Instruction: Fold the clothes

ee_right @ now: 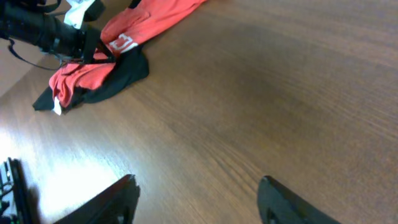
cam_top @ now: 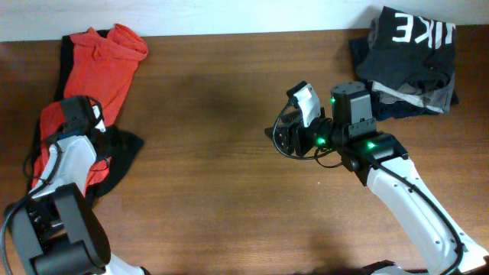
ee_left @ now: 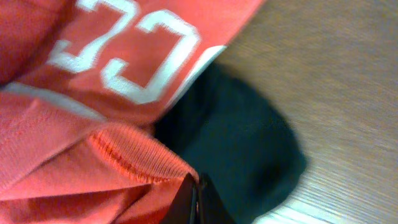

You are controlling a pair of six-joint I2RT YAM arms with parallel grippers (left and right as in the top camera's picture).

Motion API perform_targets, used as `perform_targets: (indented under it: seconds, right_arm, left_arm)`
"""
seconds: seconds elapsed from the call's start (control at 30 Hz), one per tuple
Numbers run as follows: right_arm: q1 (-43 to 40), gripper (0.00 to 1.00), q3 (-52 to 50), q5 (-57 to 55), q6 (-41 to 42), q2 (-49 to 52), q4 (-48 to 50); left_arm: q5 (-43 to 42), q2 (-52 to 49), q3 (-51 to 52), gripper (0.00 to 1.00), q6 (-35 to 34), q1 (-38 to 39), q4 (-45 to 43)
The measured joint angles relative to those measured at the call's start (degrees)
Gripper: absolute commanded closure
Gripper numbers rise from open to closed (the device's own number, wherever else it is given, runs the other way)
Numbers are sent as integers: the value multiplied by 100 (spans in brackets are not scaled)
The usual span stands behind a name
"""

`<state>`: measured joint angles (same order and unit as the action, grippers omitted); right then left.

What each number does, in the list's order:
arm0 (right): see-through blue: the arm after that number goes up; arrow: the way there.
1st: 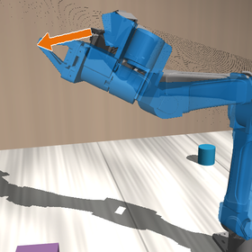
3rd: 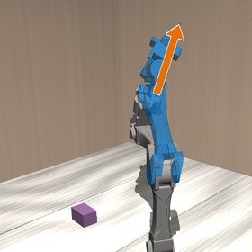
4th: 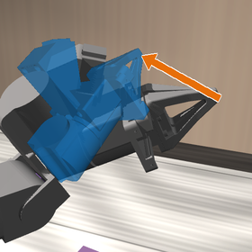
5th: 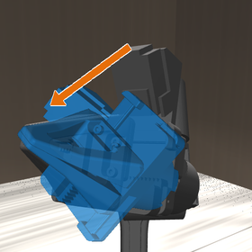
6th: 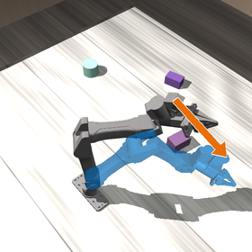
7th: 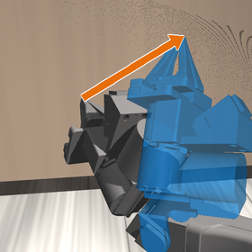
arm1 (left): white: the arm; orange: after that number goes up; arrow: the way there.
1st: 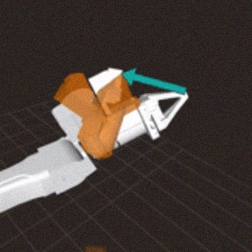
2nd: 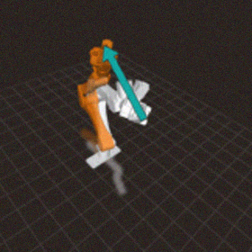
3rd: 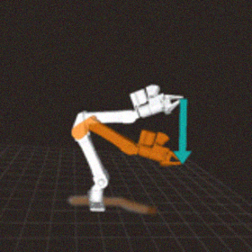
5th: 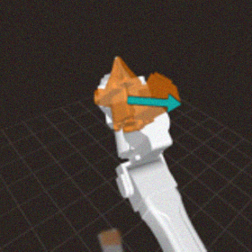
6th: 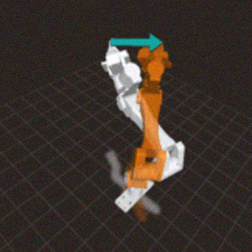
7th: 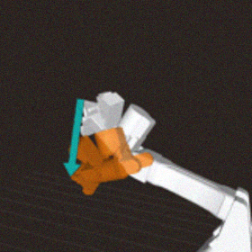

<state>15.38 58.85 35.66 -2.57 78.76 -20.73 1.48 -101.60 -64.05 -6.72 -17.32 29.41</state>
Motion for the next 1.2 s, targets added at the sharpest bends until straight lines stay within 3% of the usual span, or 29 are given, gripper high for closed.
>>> perform_targets:
  seconds: [0.3, 0.53, 0.83, 1.2]
  right_arm:
    - [0, 38, 138, -122, 0, 0, 72]
    - [-203, 38, 400, -133, 361, 0, 7]
    - [-1019, 28, 592, 87, 697, -243, -334]
    - [-1102, 25, 621, 649, 697, -710, 9]
  left_arm:
    - [-1016, 326, -1941, 99, -2, 210, 800]
    - [-1211, 1086, -3447, 99, 0, 1036, 695]
    - [-1327, 1261, -4000, 99, 0, 2352, -662]
    - [-1351, 1257, -3998, 99, 0, 3338, -2638]
